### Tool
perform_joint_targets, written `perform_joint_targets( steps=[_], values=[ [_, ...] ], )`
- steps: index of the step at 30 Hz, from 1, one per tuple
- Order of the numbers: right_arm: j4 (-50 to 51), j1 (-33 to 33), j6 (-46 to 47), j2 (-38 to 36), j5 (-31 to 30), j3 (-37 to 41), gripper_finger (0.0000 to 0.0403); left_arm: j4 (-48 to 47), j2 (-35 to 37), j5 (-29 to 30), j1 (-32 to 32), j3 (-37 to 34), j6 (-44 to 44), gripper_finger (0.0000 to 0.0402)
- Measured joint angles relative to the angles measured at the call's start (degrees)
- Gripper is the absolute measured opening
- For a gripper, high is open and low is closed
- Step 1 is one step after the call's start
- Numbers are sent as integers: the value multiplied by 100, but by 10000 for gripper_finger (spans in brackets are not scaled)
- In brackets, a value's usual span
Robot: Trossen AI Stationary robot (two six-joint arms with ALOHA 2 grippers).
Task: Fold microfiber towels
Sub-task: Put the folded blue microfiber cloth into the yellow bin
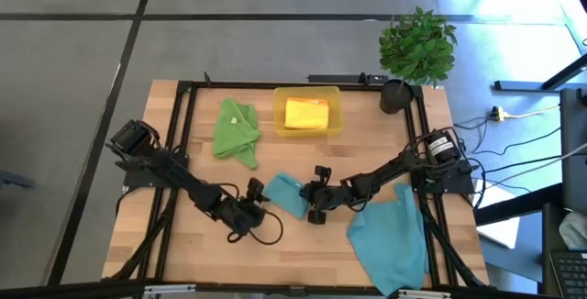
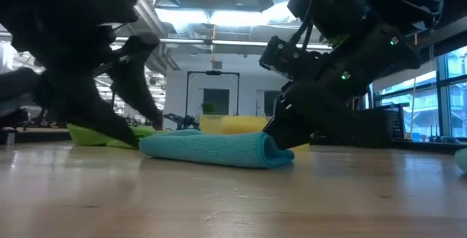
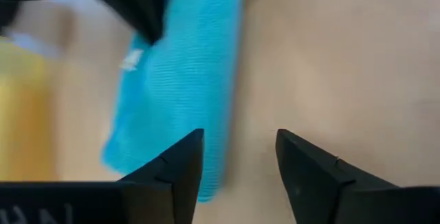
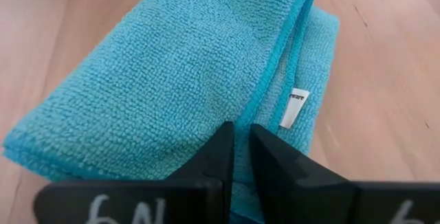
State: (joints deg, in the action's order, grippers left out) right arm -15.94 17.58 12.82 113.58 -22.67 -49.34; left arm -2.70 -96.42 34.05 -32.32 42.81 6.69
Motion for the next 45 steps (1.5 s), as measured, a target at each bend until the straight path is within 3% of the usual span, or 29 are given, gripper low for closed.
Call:
perform_joint_targets(
  steps=[3, 14, 21, 30, 38, 45],
  values=[
    [-34, 0, -55, 0, 5, 7, 53, 7, 0, 335, 4, 0, 254, 186],
    [-61, -2, -25, 2, 97, 15, 53, -5, -450, 285, 206, 114, 663, 202],
    [-77, -2, 37, 1, 117, 15, 53, 37, -911, 802, 400, 389, 1081, 202],
    [-103, 0, 57, 2, 194, 16, 53, 33, -1055, 726, 632, 431, 1331, 199],
    [-110, 2, 153, 2, 194, 17, 53, 159, -1060, 565, 605, 422, 1659, 168],
    [-125, 3, 153, 2, 182, 22, 53, 294, -1060, 253, 724, 407, 1723, 102]
  ],
)
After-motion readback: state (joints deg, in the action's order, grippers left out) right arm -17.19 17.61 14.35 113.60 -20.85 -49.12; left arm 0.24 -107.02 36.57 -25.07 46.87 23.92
